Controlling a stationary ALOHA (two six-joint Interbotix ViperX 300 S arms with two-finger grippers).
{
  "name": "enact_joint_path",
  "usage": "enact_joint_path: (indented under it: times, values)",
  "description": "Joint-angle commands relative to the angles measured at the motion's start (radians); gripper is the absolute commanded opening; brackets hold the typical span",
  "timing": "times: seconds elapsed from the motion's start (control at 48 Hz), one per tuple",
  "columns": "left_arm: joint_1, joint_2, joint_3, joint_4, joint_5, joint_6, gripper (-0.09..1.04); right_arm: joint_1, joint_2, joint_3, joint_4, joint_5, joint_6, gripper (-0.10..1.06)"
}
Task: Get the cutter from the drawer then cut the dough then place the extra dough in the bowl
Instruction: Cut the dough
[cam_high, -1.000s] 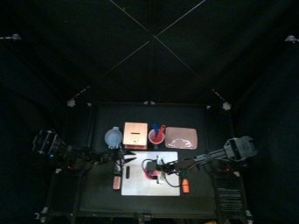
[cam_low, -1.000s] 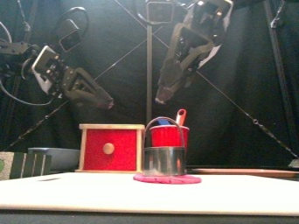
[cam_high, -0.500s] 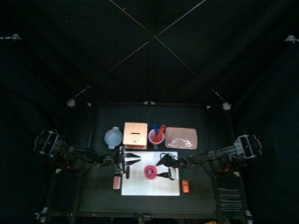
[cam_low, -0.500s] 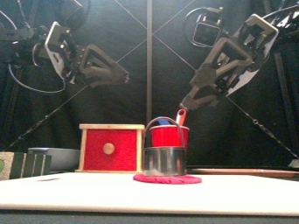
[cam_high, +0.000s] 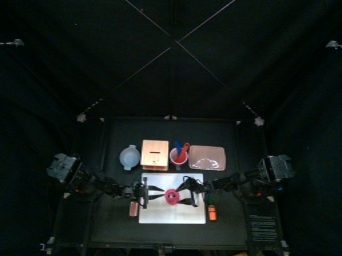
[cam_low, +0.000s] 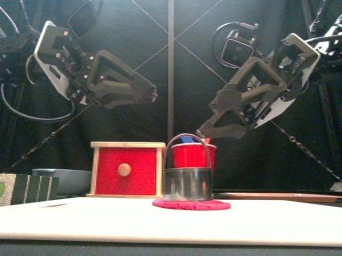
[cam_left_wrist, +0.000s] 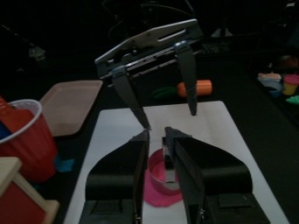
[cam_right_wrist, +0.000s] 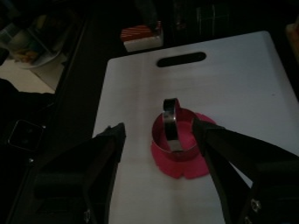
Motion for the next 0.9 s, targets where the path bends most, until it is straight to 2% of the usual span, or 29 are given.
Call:
enact_joint_path:
  times: [0.021, 0.188, 0.417, 0.5, 0.688, 0.896]
  values:
    - [0.003, 0.029, -0.028, 0.023, -0.015, -0.017, 0.72, -0.006, -0.005, 0.009, 0.025, -0.043, -0.002, 0.93]
    - [0.005, 0.057, -0.028, 0.023, -0.015, -0.021, 0.76, -0.005, 0.026, 0.021, 0.072, -0.084, -0.003, 0.93]
    - [0.025, 0.092, -0.037, 0.023, -0.011, -0.021, 0.76, 0.003, 0.072, -0.026, 0.072, -0.089, -0.008, 0.93]
    - [0.035, 0.106, -0.041, 0.021, -0.008, -0.021, 0.76, 0.006, 0.092, -0.038, 0.086, -0.089, -0.035, 0.93]
    - [0.057, 0.112, -0.046, 0.017, -0.006, -0.021, 0.76, 0.049, 0.104, -0.048, 0.189, -0.083, -0.117, 0.93]
    - [0.064, 0.112, -0.078, 0.025, 0.06, -0.021, 0.76, 0.084, 0.098, -0.049, 0.225, -0.048, -0.143, 0.93]
